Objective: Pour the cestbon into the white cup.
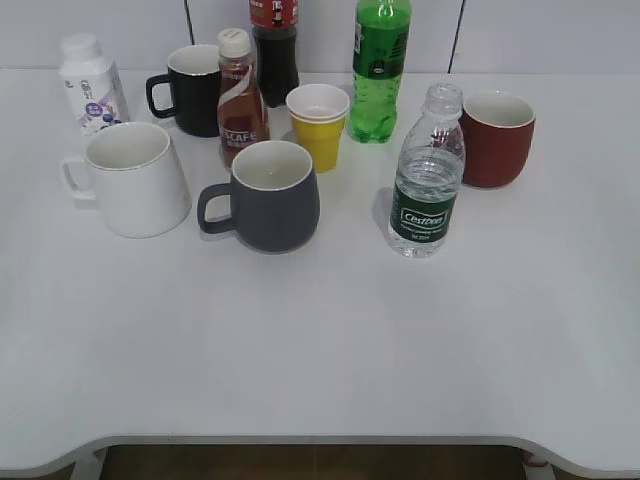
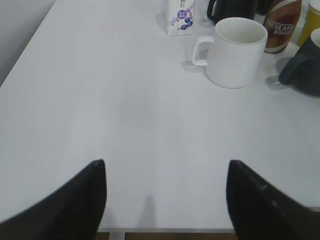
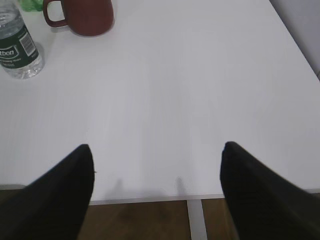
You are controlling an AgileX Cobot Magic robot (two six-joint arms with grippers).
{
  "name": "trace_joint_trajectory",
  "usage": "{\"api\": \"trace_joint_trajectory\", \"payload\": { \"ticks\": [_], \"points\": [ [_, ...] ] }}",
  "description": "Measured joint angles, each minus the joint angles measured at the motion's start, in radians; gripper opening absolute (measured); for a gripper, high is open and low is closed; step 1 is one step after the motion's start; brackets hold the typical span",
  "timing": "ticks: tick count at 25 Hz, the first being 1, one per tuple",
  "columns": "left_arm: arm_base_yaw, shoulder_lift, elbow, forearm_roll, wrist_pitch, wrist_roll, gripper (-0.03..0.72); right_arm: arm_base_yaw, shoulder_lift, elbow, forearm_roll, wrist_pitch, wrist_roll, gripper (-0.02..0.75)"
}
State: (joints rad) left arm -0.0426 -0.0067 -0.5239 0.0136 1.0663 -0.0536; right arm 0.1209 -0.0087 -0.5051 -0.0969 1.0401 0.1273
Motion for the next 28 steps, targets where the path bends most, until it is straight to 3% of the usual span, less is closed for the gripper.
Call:
{"api": "trace_joint_trajectory", "payload": {
  "ticks": [28],
  "points": [
    [0.0,0.0,0.0,0.0,0.0,0.0,0.564,0.0,0.0,0.0,0.0,0.0,0.0,0.589]
  ]
}}
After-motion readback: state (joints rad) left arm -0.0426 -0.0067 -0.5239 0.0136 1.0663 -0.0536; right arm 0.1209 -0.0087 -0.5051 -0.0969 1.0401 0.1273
